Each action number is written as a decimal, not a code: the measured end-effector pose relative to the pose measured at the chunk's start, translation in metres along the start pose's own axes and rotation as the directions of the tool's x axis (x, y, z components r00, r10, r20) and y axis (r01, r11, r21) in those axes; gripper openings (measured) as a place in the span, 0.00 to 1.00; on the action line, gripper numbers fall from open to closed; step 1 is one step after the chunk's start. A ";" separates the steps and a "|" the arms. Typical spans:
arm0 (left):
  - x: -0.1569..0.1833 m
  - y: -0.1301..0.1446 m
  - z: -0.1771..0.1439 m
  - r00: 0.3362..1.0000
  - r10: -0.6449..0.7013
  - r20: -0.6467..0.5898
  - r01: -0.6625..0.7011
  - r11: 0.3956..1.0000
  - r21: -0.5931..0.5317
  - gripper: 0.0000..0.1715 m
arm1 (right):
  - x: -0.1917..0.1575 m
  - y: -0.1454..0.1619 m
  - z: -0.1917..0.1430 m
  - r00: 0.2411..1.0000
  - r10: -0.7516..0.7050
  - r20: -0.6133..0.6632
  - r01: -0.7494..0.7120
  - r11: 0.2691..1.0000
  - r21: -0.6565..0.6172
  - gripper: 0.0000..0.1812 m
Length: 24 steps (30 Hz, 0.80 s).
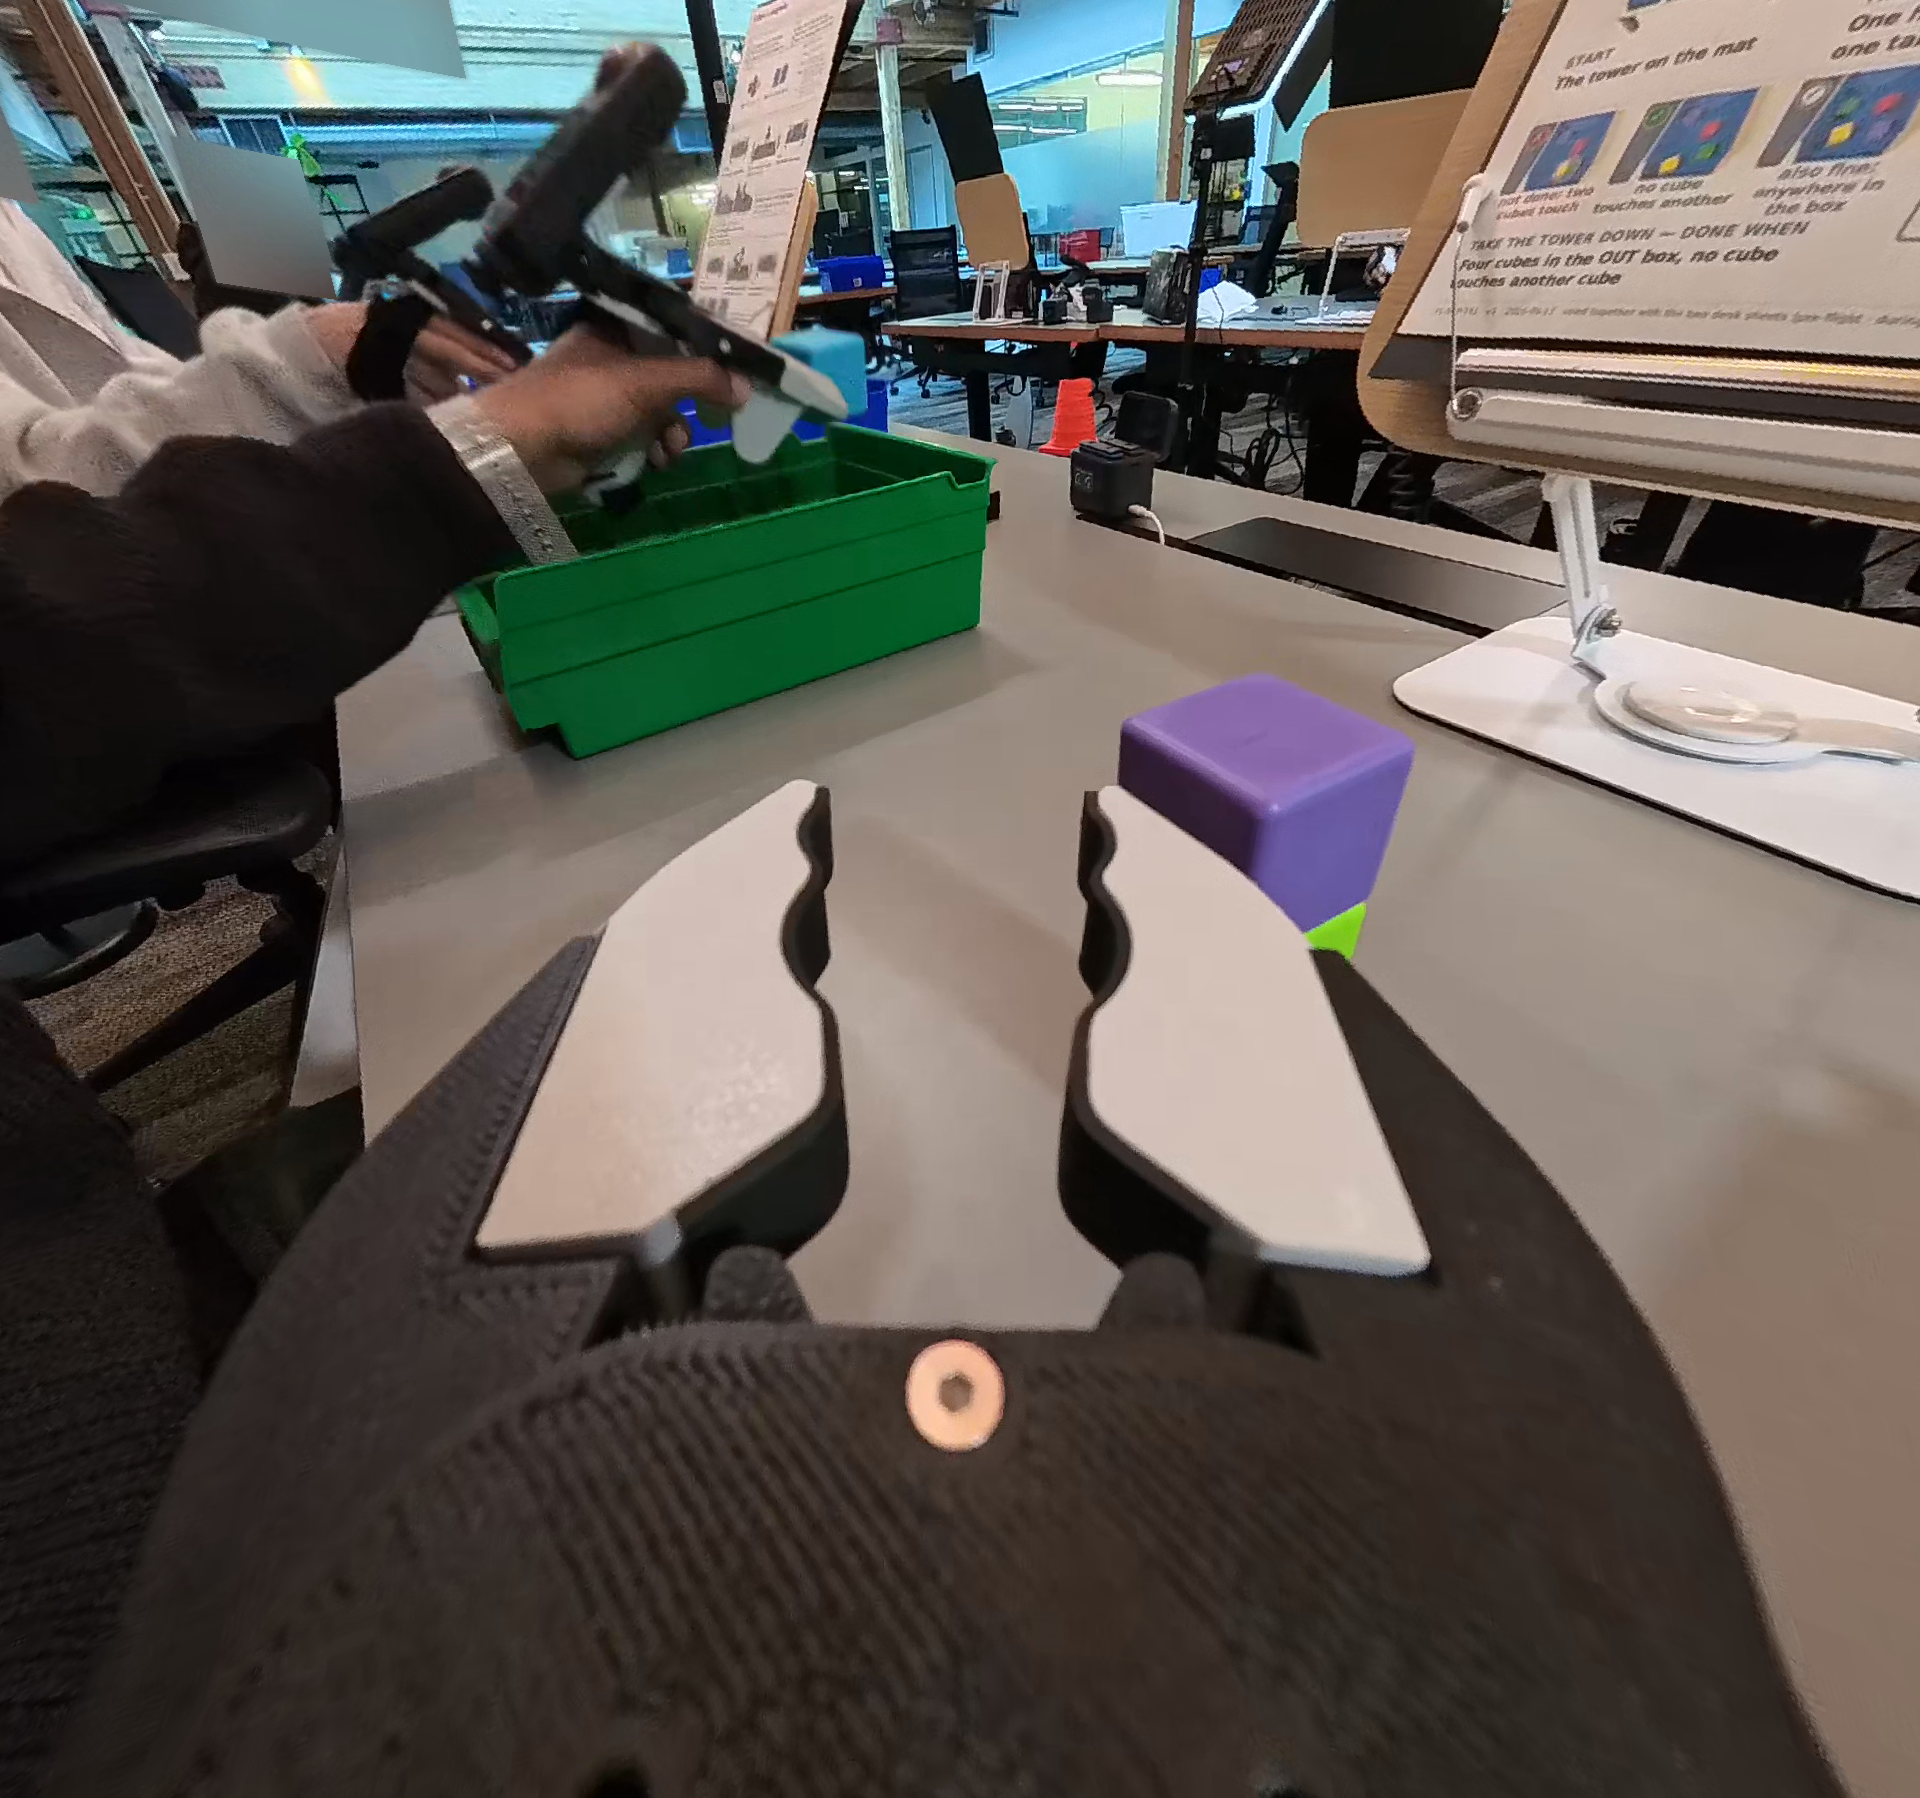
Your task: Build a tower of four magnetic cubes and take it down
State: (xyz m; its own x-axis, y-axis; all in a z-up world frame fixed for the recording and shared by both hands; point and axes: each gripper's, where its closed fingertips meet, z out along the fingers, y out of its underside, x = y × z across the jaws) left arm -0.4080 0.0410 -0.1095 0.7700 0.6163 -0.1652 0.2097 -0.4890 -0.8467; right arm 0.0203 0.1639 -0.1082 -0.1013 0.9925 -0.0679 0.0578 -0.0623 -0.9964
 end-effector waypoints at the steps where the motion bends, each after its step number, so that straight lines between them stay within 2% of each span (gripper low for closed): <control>1: 0.006 -0.012 -0.010 1.000 0.017 -0.021 -0.016 0.999 0.034 0.30 | 0.000 0.000 -0.001 1.000 -0.002 0.000 0.002 1.000 0.002 0.25; 3: 0.023 -0.035 -0.032 0.996 0.047 -0.076 -0.039 0.994 0.101 0.30 | 0.000 -0.002 -0.002 1.000 -0.006 -0.002 0.006 1.000 0.005 0.25; 6: 0.065 -0.062 -0.060 0.969 0.089 -0.229 -0.046 0.981 0.189 0.30 | 0.000 -0.004 -0.004 1.000 0.003 0.000 -0.003 1.000 0.016 0.25; 8: 0.097 -0.073 -0.077 0.931 0.124 -0.344 -0.046 0.973 0.228 0.31 | 0.000 -0.007 -0.006 1.000 0.023 0.003 -0.023 0.999 0.026 0.24; 10: 0.135 -0.079 -0.093 0.862 0.162 -0.481 -0.045 0.968 0.246 0.30 | -0.003 -0.010 -0.009 0.999 0.048 0.021 -0.048 0.998 0.030 0.21; 13: 0.207 -0.087 -0.134 0.613 0.200 -0.764 0.023 0.963 0.270 0.30 | -0.007 -0.011 -0.017 0.995 0.093 0.042 -0.094 0.995 0.030 0.19; 15: 0.246 -0.091 -0.157 0.445 0.260 -0.857 0.018 0.954 0.299 0.30 | -0.009 -0.008 -0.025 0.992 0.123 0.042 -0.124 0.992 0.024 0.20; 19: 0.307 -0.083 -0.166 0.219 0.460 -0.861 -0.139 0.888 0.439 0.31 | -0.014 -0.003 -0.039 0.993 0.113 0.031 -0.113 0.994 0.000 0.19; 22: 0.346 -0.084 -0.171 0.030 0.461 -0.887 -0.132 0.881 0.453 0.31 | -0.018 -0.005 -0.046 0.999 0.047 0.023 -0.047 0.999 -0.004 0.17; 24: 0.367 -0.083 -0.169 -0.057 0.446 -0.893 -0.142 0.882 0.449 0.31 | -0.021 -0.003 -0.047 1.000 0.017 0.024 -0.017 1.000 -0.007 0.17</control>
State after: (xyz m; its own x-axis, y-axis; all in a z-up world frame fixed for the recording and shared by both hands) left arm -0.0409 0.2034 -0.0148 0.5877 -0.8048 0.0836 -0.1951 -0.2412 -0.9507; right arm 0.0692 0.1483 -0.1010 -0.1240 0.9886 -0.0860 0.0667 -0.0782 -0.9947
